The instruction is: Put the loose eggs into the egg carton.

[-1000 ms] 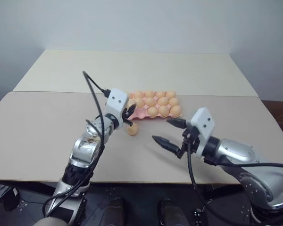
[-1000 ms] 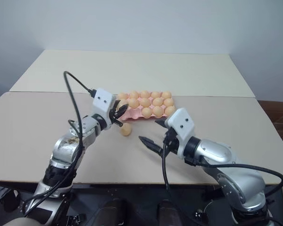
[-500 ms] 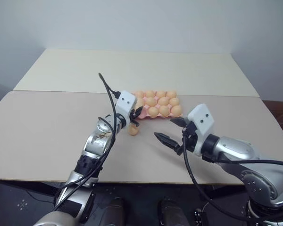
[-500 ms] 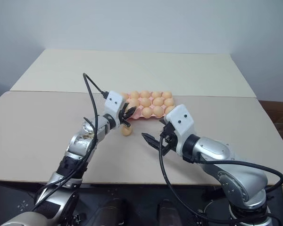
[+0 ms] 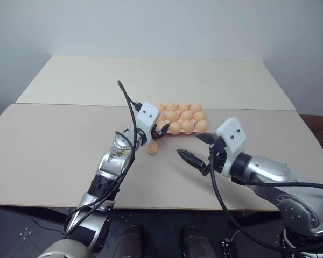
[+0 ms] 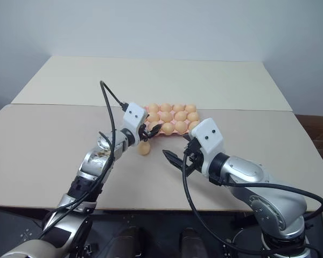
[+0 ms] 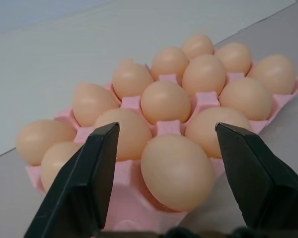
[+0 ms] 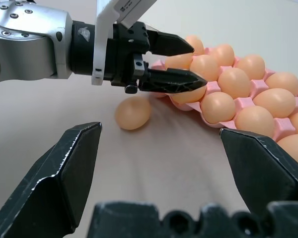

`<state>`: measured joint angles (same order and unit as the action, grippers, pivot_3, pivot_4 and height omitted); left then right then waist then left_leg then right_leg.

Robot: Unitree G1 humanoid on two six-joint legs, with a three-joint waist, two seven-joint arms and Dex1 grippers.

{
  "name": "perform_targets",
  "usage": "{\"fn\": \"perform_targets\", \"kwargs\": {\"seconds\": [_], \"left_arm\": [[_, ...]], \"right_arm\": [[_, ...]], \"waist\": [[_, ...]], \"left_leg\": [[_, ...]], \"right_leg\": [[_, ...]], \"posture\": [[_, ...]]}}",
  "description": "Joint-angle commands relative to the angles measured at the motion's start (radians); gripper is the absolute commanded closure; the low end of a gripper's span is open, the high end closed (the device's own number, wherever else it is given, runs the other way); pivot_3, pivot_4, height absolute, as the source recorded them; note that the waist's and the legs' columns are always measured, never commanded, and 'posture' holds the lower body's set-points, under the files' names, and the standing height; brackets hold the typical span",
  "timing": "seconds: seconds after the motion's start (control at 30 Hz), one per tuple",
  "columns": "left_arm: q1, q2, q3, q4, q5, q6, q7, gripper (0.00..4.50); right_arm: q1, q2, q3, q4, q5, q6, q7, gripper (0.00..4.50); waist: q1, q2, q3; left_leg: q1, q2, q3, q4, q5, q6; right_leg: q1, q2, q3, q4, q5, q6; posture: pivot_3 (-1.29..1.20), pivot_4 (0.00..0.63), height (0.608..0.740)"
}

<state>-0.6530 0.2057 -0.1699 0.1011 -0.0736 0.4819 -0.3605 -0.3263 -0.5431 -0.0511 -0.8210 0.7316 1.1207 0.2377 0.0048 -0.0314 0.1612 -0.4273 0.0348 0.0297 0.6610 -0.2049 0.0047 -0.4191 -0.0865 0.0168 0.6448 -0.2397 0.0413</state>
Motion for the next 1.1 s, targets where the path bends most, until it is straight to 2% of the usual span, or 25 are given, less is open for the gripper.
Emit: {"fn": "perform_targets", "kwargs": {"seconds": [0.03,0.2,0.5,0.57,0.63,0.67,0.93,1.1], "left_arm": [[0.006,0.011,0.022,-0.127,0.013,-0.011,0.016,1.17],[0.111,0.075,0.052,-0.361,-0.004,0.079,0.006,1.17],[0.345,0.142,0.183,-0.756,-0.17,0.439,-0.013,1.17],[0.385,0.139,0.199,-0.795,-0.195,0.481,-0.003,0.67],[0.415,0.138,0.195,-0.815,-0.203,0.509,0.012,0.09],[0.425,0.142,0.186,-0.82,-0.199,0.518,0.021,0.02],[0.413,0.127,0.102,-0.754,-0.172,0.571,0.095,0.02],[0.375,0.061,0.048,-0.663,-0.151,0.563,0.148,0.02]], "right_arm": [[0.005,0.007,-0.023,-0.046,0.014,-0.017,-0.008,0.0],[0.031,0.012,-0.033,-0.061,0.011,-0.03,-0.008,0.0],[0.19,-0.094,-0.071,-0.098,-0.013,-0.235,0.186,0.0],[0.208,-0.106,-0.069,-0.097,-0.015,-0.254,0.2,0.0],[0.218,-0.116,-0.062,-0.096,-0.017,-0.263,0.21,0.0],[0.221,-0.12,-0.059,-0.096,-0.017,-0.266,0.215,0.0],[0.269,-0.179,-0.077,-0.111,0.05,-0.281,0.308,0.0],[0.277,-0.198,-0.048,-0.111,0.023,-0.307,0.323,0.0]], "waist": [[-0.001,0.0,0.0],[-0.011,0.0,0.0],[-0.017,0.0,0.0],[-0.017,0.0,0.0],[-0.017,0.0,0.0],[-0.017,0.0,0.0],[-0.013,0.0,0.0],[-0.006,0.0,0.0]], "left_leg": [[0.0,0.0,0.0,0.0,0.0,0.0],[0.0,0.0,0.0,0.0,0.0,0.0],[0.002,0.0,-0.001,0.0,0.0,0.0],[0.002,0.001,-0.001,0.0,0.0,0.0],[0.003,0.001,-0.001,0.0,0.0,0.0],[0.003,0.001,-0.001,0.0,0.0,0.001],[0.005,0.0,-0.002,0.0,0.001,0.001],[0.006,0.0,-0.002,0.0,0.001,0.001]], "right_leg": [[0.0,0.0,0.0,0.0,0.0,0.0],[0.0,0.0,0.0,0.001,0.0,0.0],[0.001,0.0,0.0,0.0,0.0,0.0],[0.001,0.0,0.0,0.001,0.0,0.001],[0.001,0.0,0.0,0.002,0.0,0.0],[0.002,0.0,0.0,0.002,0.0,0.0],[0.007,0.0,-0.002,-0.003,0.0,0.0],[0.009,0.0,-0.002,-0.003,0.0,0.0]], "posture": [[0.0,0.15,0.74],[0.0,0.15,0.74],[0.0,0.15,0.74],[0.0,0.15,0.74],[0.0,0.15,0.74],[0.0,0.15,0.74],[0.0,0.15,0.74],[0.0,0.15,0.74]]}}
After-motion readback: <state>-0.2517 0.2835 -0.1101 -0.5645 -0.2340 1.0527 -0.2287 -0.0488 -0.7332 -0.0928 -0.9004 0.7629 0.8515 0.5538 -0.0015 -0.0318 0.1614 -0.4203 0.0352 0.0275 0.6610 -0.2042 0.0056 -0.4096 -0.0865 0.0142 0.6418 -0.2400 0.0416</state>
